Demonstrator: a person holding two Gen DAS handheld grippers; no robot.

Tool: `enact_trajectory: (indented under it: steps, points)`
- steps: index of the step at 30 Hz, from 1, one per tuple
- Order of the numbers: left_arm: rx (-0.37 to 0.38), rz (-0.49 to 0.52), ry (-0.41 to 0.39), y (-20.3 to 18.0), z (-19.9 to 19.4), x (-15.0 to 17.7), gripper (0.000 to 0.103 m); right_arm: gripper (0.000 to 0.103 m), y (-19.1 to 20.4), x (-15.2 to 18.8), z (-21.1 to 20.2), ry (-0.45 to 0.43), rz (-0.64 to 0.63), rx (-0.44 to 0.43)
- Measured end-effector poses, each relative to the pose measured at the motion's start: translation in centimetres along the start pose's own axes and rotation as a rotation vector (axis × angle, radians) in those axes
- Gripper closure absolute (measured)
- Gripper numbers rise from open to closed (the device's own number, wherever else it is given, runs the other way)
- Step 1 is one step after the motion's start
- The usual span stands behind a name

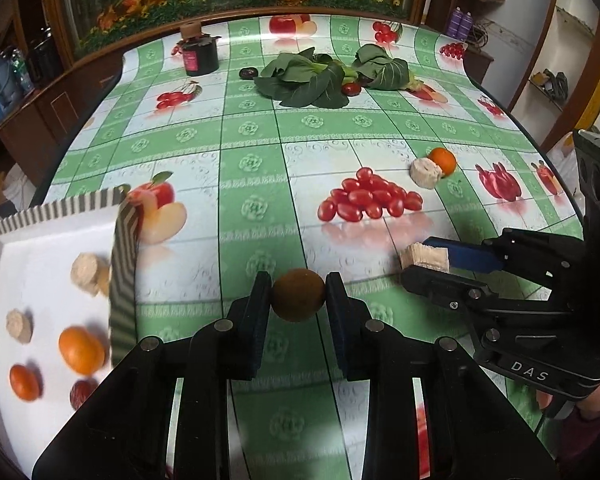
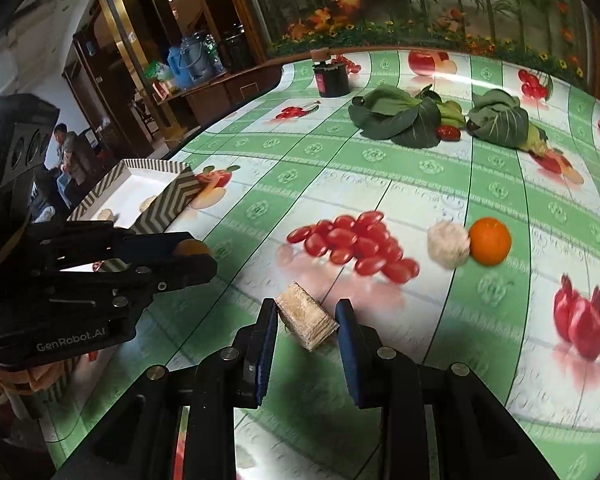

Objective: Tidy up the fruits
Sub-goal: 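Grasp the brown kiwi with the left gripper, then carry the kiwi and wafer slice with both grippers over the tray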

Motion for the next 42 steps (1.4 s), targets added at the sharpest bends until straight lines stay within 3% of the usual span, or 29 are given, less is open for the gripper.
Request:
enact_trajectory:
  steps: [23,42]
  points:
    - [-0.080,-0.015,-0.088,1.9,-4.8,2.8,0.076,0.074,4.9,1.4,-0.5,-0.008,-0.011,-0.039]
    - [-0.062,-0.102,-0.101,5.1,-6.8,4.4,0.076,0.074,8.8,1.4,0.6,0.013,-0.065,-0.074]
Point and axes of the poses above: each gripper's, at about its wrist camera, not at the fingertips, and z roughly the way its jaws point, y to its left, x to its underside, the point moved 10 cm from there along z, roughly the way its jaws point, and after that the axes turned 3 degrees about -z, right-handed, at the moved point
